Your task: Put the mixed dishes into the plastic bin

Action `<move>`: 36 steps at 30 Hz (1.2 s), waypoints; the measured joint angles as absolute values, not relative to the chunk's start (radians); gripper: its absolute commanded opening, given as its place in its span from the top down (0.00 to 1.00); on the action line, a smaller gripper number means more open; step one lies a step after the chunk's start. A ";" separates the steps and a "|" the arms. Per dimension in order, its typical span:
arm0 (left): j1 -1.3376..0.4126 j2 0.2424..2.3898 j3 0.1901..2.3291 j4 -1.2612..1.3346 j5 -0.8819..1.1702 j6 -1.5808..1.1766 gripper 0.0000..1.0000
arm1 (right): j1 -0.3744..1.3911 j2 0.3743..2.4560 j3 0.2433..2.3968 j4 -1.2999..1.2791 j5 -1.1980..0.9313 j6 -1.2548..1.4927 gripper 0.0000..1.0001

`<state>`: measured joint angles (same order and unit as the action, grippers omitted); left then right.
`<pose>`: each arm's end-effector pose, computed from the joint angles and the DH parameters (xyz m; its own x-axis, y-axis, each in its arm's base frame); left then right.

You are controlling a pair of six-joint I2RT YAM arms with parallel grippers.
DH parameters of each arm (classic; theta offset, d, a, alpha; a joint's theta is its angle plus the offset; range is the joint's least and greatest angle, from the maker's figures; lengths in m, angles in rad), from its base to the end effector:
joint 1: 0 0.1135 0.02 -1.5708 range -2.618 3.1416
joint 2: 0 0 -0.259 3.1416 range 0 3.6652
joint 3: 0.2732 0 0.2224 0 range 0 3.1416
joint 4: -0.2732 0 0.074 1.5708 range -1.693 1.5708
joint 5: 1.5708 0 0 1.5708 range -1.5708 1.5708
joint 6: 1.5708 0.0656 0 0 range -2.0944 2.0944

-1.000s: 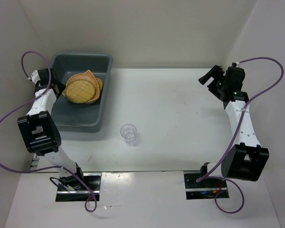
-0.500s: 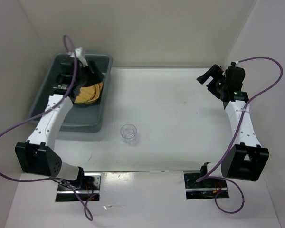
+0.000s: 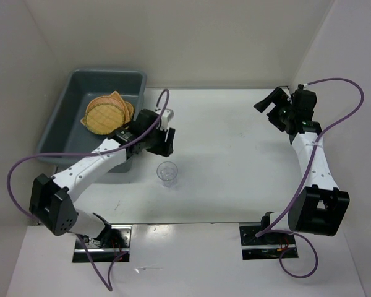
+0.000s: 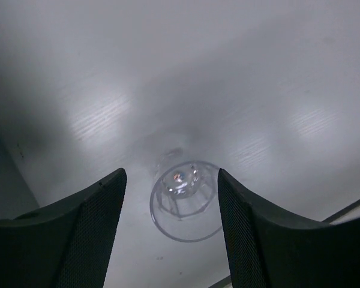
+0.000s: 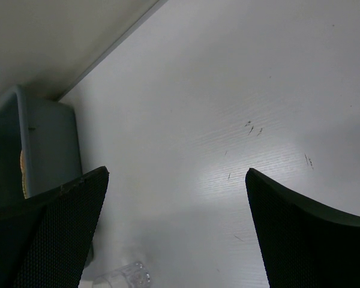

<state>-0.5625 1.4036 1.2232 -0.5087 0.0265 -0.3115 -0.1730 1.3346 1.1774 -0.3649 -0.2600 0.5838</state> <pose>0.2580 -0.1647 0.3007 -0.6807 0.0670 -0.7295 0.3591 0.8985 -0.2526 0.2978 -0.0349 0.3225 -0.4392 0.6175 -0.6525 0.2264 0.7790 0.5847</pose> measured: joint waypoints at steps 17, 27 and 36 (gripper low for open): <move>-0.624 1.491 1.144 -0.561 -0.137 -0.271 0.47 | -0.173 1.335 1.151 -0.360 -0.266 0.586 0.00; -0.624 1.512 1.132 -0.585 -0.082 -0.264 0.54 | -0.173 1.335 1.150 -0.359 -0.262 0.586 0.00; -0.624 1.577 1.077 -0.596 -0.059 -0.265 0.85 | -0.173 1.335 1.136 -0.358 -0.258 0.585 0.00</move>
